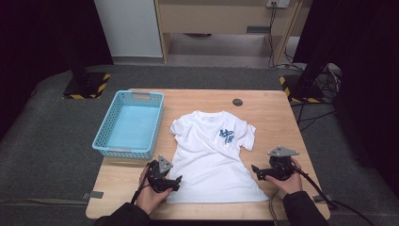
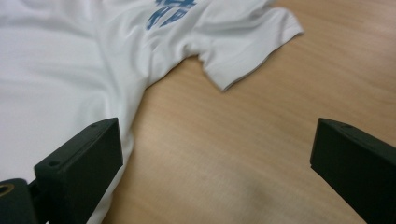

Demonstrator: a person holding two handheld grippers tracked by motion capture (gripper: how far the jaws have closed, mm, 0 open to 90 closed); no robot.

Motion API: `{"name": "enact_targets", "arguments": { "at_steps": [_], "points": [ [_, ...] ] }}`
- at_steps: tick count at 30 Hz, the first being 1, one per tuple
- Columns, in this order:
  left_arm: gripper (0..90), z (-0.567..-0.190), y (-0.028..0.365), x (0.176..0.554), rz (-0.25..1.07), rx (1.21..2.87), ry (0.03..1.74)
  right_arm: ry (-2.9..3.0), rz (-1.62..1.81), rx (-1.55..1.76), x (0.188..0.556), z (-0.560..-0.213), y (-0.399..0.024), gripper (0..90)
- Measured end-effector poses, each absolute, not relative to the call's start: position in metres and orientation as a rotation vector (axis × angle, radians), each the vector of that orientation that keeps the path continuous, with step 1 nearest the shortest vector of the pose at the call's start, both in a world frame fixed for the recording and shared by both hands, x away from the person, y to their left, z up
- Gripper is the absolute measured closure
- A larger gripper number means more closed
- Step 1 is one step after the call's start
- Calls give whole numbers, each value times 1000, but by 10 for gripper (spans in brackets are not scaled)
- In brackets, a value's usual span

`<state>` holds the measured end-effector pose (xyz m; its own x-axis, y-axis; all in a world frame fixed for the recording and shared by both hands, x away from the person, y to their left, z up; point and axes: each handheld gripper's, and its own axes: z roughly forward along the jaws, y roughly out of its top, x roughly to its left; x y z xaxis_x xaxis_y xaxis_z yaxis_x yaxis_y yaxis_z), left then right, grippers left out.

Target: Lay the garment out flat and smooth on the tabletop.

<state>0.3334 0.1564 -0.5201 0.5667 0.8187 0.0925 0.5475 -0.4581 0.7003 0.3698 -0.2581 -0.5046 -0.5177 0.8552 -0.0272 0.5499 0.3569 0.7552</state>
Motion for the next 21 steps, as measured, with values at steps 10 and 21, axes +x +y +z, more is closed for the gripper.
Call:
{"name": "enact_targets", "arguments": {
  "at_steps": [10, 21],
  "points": [
    [122, -523, 159, 339, 563, 2166, 1117, 2044, 1013, 1292, 410, -501, -252, 46],
    [117, -528, 156, 341, 530, 2206, 1113, 1998, 968, 1394, 462, -518, -241, 71]
  ]
}}
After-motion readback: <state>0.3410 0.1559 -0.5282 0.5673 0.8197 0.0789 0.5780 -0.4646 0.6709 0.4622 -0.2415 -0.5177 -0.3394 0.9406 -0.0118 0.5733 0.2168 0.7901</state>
